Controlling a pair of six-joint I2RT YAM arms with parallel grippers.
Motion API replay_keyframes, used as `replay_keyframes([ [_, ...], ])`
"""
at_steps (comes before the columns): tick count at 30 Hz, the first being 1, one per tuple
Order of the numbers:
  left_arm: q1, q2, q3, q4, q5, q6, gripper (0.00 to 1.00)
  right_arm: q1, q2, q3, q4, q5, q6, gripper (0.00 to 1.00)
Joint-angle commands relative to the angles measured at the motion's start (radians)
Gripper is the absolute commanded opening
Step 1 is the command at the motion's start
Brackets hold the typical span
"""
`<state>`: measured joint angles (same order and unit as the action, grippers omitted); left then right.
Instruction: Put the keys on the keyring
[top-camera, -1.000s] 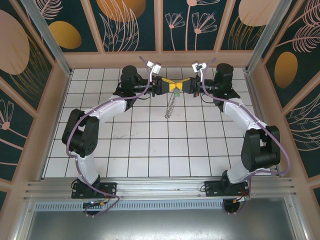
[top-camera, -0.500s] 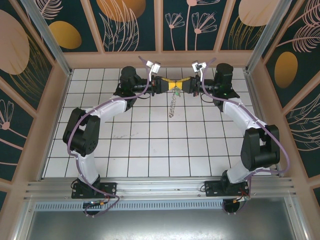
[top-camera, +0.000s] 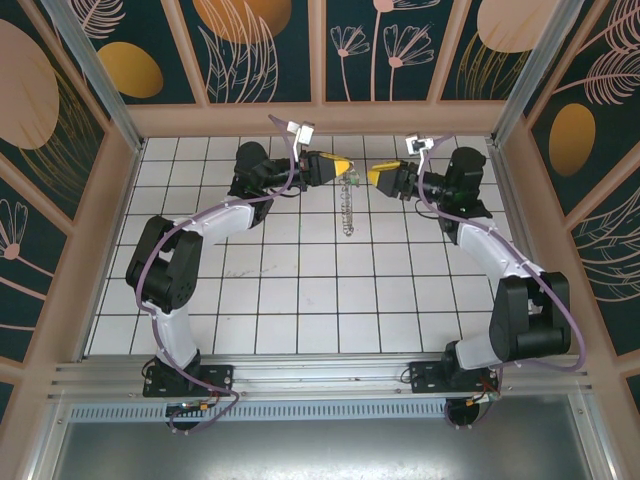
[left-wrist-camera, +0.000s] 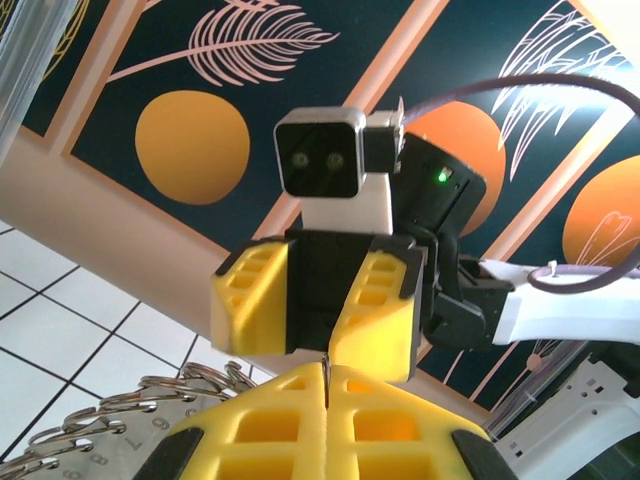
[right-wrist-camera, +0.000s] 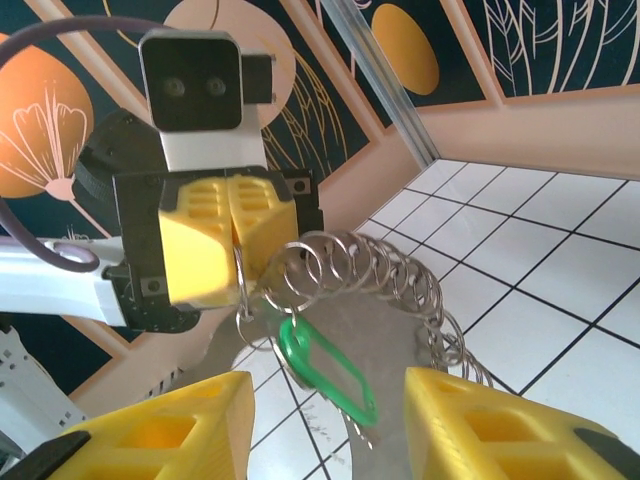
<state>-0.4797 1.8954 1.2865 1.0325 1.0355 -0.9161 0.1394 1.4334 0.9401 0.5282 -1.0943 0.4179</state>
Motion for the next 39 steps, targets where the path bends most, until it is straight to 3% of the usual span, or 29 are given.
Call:
replay_keyframes([
  [1, -0.002, -0.045, -0.004, 0.095, -0.005, -0.036, 0.0, 0.014, -0.009, -0.034, 0.096, 0.009, 0.026, 0.46],
  [19, -0.008, -0.055, -0.006, 0.125, 0.009, -0.072, 0.0, 0.103, 0.065, 0.045, 0.072, 0.031, -0.031, 0.5],
  [21, -0.007, -0.056, -0.006, 0.125, 0.007, -0.072, 0.0, 0.104, 0.061, 0.044, 0.066, 0.026, -0.036, 0.46],
  [25, -0.007, -0.055, -0.006, 0.124, -0.004, -0.072, 0.0, 0.109, 0.038, 0.031, 0.037, 0.013, -0.061, 0.2],
  [29, -0.007, -0.056, -0.004, 0.124, -0.016, -0.072, 0.0, 0.117, 0.01, 0.005, 0.026, 0.016, -0.073, 0.01],
  [39, -0.007, -0.059, -0.017, 0.154, -0.056, -0.092, 0.0, 0.177, -0.014, -0.005, 0.001, 0.047, -0.094, 0.0],
])
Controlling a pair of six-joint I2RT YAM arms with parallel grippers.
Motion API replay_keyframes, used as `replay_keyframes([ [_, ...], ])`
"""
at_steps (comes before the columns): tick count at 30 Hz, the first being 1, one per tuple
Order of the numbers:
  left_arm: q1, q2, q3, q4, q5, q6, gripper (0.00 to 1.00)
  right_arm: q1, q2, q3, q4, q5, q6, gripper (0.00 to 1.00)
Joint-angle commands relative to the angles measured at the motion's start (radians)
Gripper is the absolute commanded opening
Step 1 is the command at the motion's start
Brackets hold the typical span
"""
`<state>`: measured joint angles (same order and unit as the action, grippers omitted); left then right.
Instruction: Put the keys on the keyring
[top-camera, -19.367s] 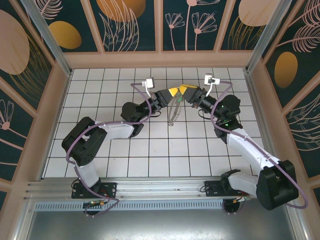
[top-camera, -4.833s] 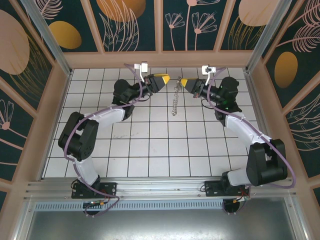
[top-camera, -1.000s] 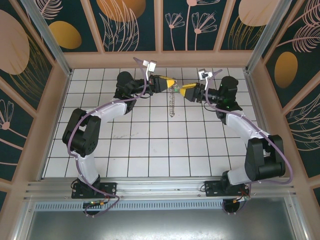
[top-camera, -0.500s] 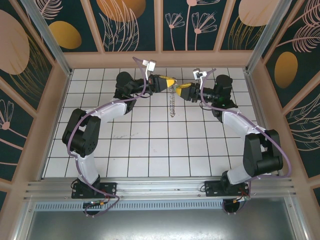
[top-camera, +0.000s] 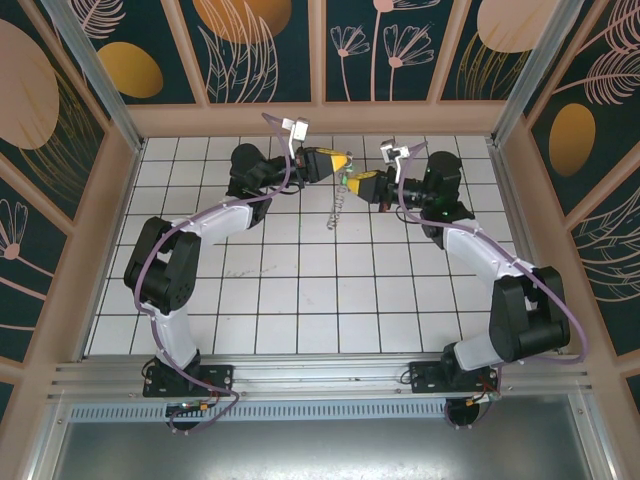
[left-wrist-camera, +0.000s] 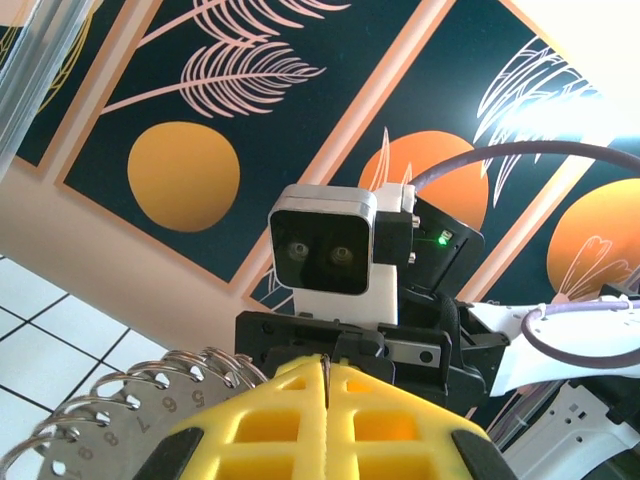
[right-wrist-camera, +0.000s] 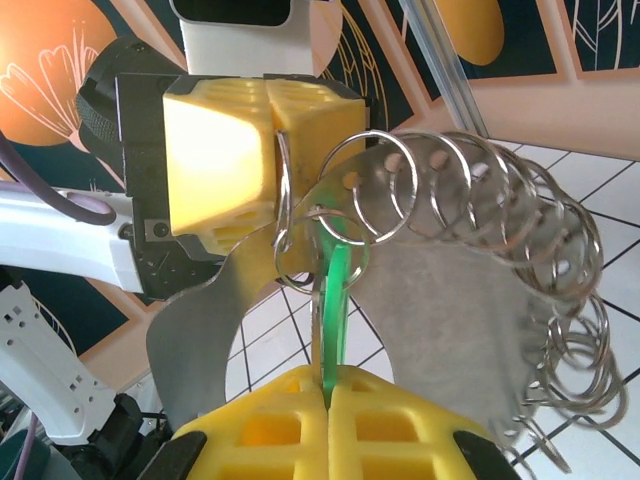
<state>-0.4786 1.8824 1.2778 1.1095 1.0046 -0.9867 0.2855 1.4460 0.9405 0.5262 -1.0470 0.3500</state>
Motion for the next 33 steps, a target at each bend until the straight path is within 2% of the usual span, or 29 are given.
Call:
replay_keyframes([
  [1, -0.009, -0.046, -0.009, 0.08, -0.029, -0.022, 0.0, 0.037, -0.026, -0.004, 0.004, 0.003, -0.029, 0.0],
  [15, -0.009, -0.055, -0.048, 0.114, -0.061, -0.034, 0.0, 0.083, 0.017, 0.002, 0.126, 0.073, 0.063, 0.0],
  [33, -0.012, -0.061, -0.063, 0.121, -0.073, -0.033, 0.0, 0.131, 0.054, 0.085, -0.004, 0.099, -0.005, 0.0],
])
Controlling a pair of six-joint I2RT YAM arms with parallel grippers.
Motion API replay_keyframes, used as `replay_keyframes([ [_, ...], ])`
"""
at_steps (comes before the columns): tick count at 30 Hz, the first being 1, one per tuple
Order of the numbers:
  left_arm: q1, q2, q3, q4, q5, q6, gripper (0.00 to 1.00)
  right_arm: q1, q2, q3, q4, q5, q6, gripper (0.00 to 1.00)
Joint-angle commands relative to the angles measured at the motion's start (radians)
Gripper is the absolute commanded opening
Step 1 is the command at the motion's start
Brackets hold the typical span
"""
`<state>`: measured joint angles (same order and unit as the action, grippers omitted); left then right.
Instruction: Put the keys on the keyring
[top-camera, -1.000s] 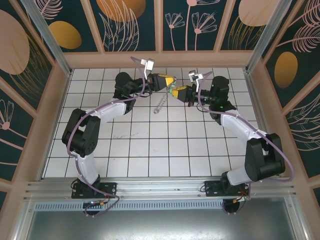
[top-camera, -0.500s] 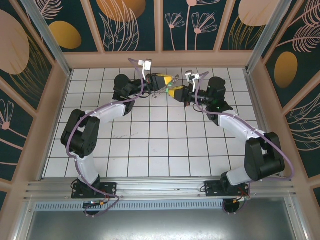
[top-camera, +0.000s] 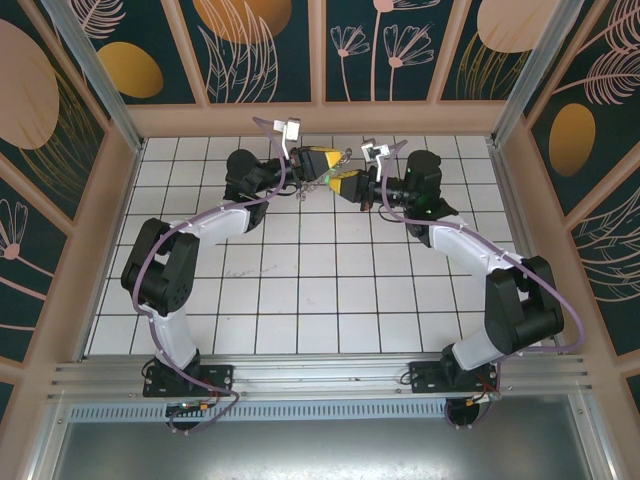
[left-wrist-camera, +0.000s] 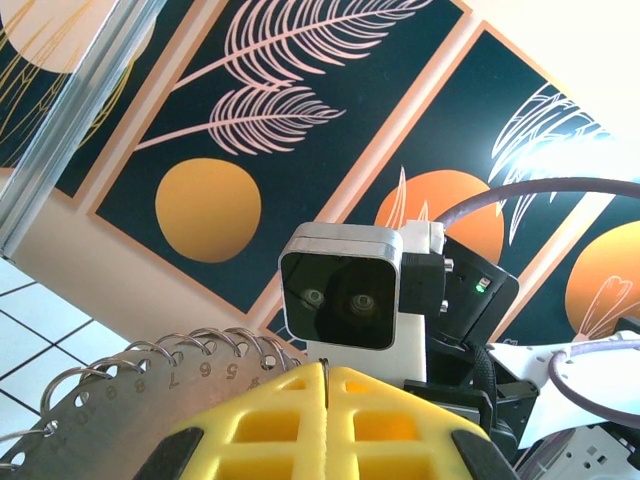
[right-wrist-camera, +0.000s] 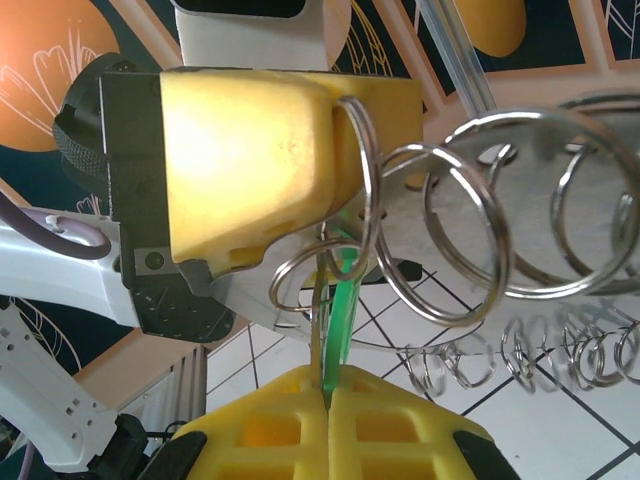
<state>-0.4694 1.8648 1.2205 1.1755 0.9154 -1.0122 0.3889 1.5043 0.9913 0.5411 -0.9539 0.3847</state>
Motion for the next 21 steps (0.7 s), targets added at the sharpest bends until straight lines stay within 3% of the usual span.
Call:
replay_keyframes([
  [1, -0.021, -0.043, -0.006, 0.052, 0.015, -0.008, 0.0, 0.026, -0.012, 0.029, -0.03, 0.015, -0.044, 0.0],
  [5, -0.021, -0.039, -0.007, 0.068, 0.008, -0.015, 0.0, 0.025, -0.065, -0.018, -0.07, 0.05, -0.062, 0.18],
  [10, -0.021, -0.036, -0.004, 0.103, 0.009, -0.04, 0.0, 0.014, -0.165, -0.119, -0.075, 0.093, -0.062, 0.08],
  [14, -0.021, -0.039, 0.001, 0.119, 0.013, -0.055, 0.0, 0.004, -0.243, -0.168, -0.129, 0.128, -0.083, 0.35],
  [21, -0.021, -0.051, 0.007, 0.124, 0.022, -0.057, 0.0, -0.038, -0.366, -0.24, -0.182, 0.195, -0.101, 0.36],
])
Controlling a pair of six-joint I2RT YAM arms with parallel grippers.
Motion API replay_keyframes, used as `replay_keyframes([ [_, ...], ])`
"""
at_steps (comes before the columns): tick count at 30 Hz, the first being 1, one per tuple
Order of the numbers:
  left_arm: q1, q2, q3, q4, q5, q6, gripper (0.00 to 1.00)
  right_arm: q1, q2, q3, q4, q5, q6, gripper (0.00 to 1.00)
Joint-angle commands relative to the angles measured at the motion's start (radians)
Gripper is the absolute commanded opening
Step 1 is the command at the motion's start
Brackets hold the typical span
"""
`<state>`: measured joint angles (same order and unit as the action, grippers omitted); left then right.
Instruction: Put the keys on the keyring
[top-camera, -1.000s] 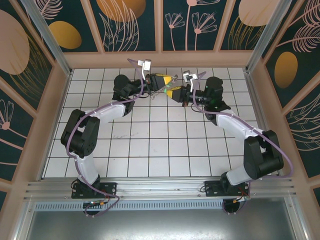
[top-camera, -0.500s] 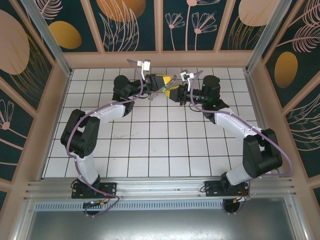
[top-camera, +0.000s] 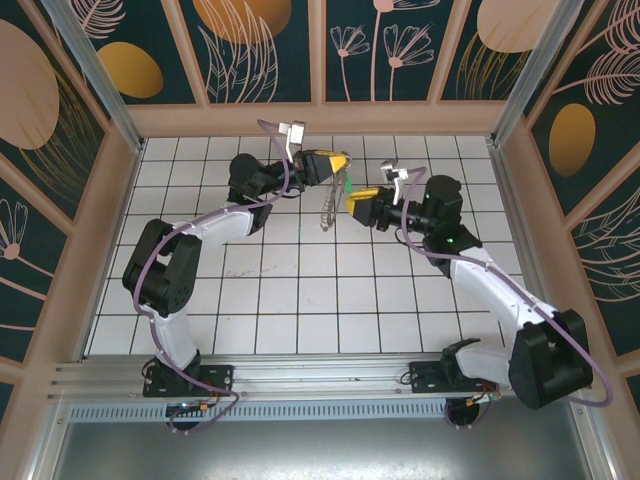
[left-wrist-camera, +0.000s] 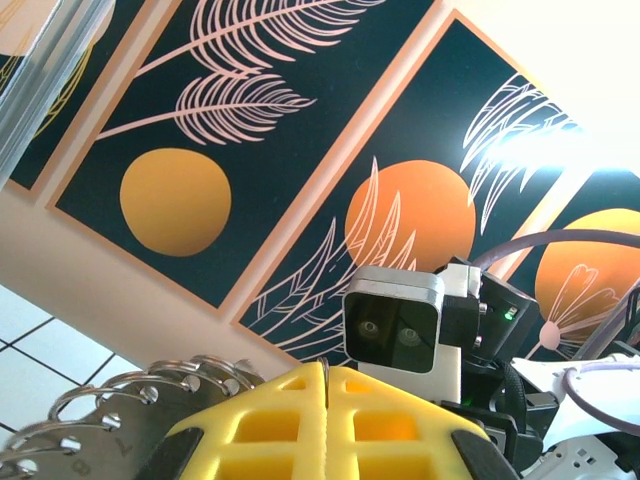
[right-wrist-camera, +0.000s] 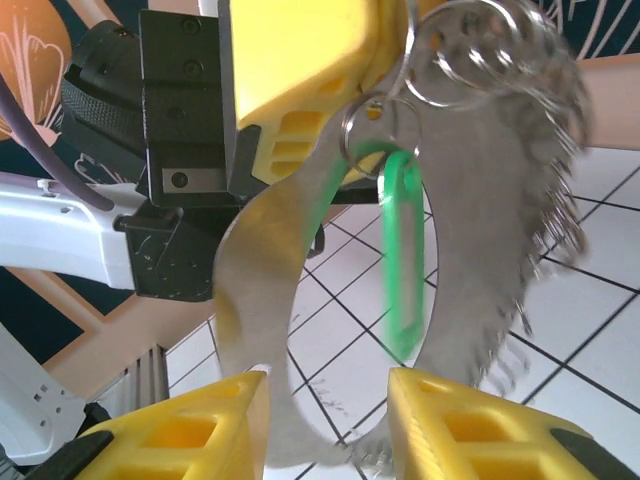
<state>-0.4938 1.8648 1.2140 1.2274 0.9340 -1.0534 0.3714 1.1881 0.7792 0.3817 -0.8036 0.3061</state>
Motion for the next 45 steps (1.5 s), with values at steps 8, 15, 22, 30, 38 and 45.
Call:
replay_keyframes([
  [8, 0.004, -0.059, 0.03, 0.073, 0.034, 0.005, 0.0, -0.041, -0.123, -0.099, 0.091, 0.199, 0.045, 0.41],
  [15, 0.003, -0.064, 0.062, 0.012, 0.035, 0.064, 0.0, -0.045, -0.173, -0.128, 0.109, 0.264, 0.067, 0.47],
  [22, 0.003, -0.075, 0.124, -0.117, 0.052, 0.136, 0.0, -0.046, -0.212, -0.117, 0.077, 0.266, 0.077, 0.52],
  [30, 0.003, -0.092, 0.218, -0.32, 0.057, 0.252, 0.0, -0.038, -0.16, -0.077, 0.095, 0.188, 0.047, 0.56],
  [38, 0.003, -0.081, 0.221, -0.307, 0.044, 0.191, 0.0, -0.009, -0.084, 0.032, 0.035, 0.165, -0.058, 0.56],
  [45, 0.003, -0.078, 0.198, -0.274, 0.052, 0.173, 0.0, -0.004, -0.027, 0.071, 0.023, 0.147, -0.102, 0.56],
])
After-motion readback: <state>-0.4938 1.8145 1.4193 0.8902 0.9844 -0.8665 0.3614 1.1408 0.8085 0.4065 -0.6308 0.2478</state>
